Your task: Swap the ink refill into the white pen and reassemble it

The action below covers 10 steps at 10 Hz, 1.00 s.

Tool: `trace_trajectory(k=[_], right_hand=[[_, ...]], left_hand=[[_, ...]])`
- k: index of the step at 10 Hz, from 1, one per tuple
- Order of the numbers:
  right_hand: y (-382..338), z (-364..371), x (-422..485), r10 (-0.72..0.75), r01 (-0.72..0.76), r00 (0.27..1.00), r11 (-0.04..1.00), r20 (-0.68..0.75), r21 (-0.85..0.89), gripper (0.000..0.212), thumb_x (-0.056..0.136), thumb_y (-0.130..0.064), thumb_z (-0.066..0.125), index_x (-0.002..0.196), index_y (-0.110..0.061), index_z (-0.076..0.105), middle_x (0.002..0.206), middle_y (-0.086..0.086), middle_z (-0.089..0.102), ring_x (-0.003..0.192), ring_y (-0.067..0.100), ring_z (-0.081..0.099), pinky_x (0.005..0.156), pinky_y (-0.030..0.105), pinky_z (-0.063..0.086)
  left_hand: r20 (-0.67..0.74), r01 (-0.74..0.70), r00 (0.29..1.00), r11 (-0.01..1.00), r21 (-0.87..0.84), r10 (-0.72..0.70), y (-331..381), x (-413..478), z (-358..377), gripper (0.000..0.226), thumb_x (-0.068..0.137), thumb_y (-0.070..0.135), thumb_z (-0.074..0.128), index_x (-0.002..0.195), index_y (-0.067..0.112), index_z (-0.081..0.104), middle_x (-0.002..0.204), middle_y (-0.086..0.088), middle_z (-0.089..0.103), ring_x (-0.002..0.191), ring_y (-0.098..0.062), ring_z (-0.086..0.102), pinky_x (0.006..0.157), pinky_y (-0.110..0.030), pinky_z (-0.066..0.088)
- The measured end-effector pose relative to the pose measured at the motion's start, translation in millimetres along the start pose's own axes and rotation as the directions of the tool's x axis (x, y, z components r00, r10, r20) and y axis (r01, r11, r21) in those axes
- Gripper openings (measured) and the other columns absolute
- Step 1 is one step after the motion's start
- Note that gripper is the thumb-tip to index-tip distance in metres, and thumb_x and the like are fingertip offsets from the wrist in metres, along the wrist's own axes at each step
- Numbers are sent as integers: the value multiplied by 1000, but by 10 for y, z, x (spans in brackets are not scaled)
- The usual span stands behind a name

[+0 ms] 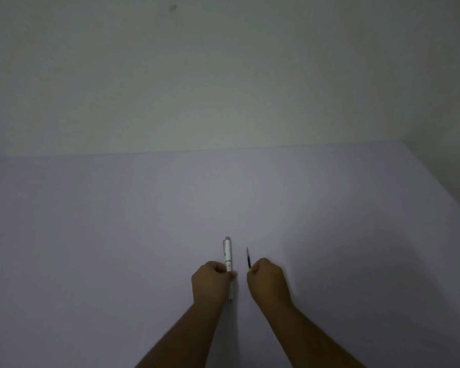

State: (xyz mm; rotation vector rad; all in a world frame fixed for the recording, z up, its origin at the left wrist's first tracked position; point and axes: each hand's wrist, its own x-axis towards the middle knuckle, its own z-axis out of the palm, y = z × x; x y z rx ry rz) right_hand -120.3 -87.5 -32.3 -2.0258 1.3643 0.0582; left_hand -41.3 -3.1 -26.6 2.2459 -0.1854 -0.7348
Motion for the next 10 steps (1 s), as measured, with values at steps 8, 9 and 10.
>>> trace_trajectory(k=[8, 9, 10], right_hand=[[44, -17, -44, 11, -7, 1000, 987, -25, 159, 22, 85, -27, 59, 90, -6, 65, 95, 14, 72, 89, 30, 68, 81, 41, 57], [47, -10, -38, 17, -12, 999, 986, -29, 168, 25, 86, -29, 57, 90, -6, 64, 94, 14, 71, 90, 30, 67, 81, 41, 57], [46, -1, -45, 15, -5, 998, 982, -56, 188, 27, 88, -30, 55, 87, -4, 63, 91, 16, 71, 88, 31, 66, 79, 41, 56]], left_hand=[[-18, 18, 1000, 1000, 10, -18, -18, -10, -26, 19, 74, 30, 76, 79, 16, 63, 67, 9, 57, 56, 3, 46, 49, -8, 28], [-8, 12, 1000, 1000, 1, -12, -38, 0, -29, 21, 75, 30, 76, 80, 17, 60, 66, 10, 54, 57, 2, 45, 50, -9, 30], [-18, 7, 1000, 1000, 6, -7, -22, -19, -67, 23, 77, 32, 74, 87, 16, 61, 72, 8, 56, 61, -2, 48, 55, -14, 35]])
